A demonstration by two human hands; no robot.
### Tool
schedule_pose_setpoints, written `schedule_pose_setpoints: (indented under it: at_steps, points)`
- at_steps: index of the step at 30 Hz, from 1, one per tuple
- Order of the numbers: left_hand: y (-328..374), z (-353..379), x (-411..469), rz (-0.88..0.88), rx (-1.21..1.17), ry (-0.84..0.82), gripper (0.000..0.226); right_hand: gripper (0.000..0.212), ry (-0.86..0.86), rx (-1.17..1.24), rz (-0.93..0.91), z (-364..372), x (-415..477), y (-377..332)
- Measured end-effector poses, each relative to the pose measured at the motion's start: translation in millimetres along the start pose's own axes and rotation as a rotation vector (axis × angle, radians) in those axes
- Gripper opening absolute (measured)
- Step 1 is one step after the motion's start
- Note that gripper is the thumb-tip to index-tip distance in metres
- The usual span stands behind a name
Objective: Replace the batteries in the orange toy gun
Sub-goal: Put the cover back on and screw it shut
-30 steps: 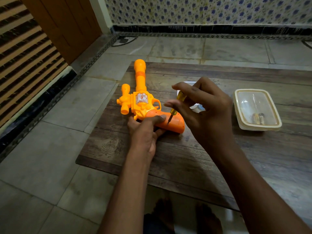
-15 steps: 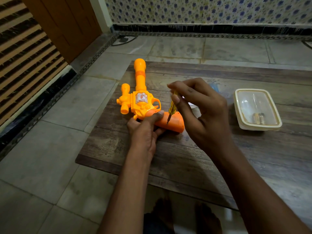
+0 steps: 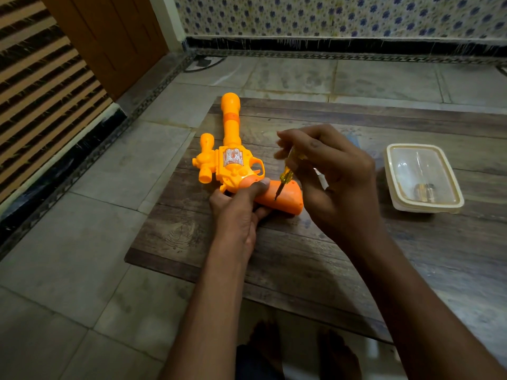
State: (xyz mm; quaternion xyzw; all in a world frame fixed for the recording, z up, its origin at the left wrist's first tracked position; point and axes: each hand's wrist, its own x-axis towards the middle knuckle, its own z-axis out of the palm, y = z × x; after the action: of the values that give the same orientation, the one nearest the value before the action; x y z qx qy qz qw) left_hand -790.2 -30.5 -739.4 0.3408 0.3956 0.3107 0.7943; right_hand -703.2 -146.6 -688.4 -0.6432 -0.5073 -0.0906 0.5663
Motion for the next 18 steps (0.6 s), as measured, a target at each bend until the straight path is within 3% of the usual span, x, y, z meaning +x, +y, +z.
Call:
schedule_pose_setpoints:
  at_steps: [7,13,18]
  points:
    - [-0.6,-0.7,1.5,-0.002,-0.002,0.000,0.066,0.035,0.090,-0.139,0.029,3.0,0.5,-1.0]
    - [-2.8,-1.3,3.8,0.011,0.003,0.003,0.062,0.028,-0.009,0.020,0.020,-0.7,-0.1,-1.2]
    - [-1.6,-1.9,2.4,0.015,0.000,-0.010,0.076,0.033,0.082,-0.075,0.026,5.4,-0.8,-1.2]
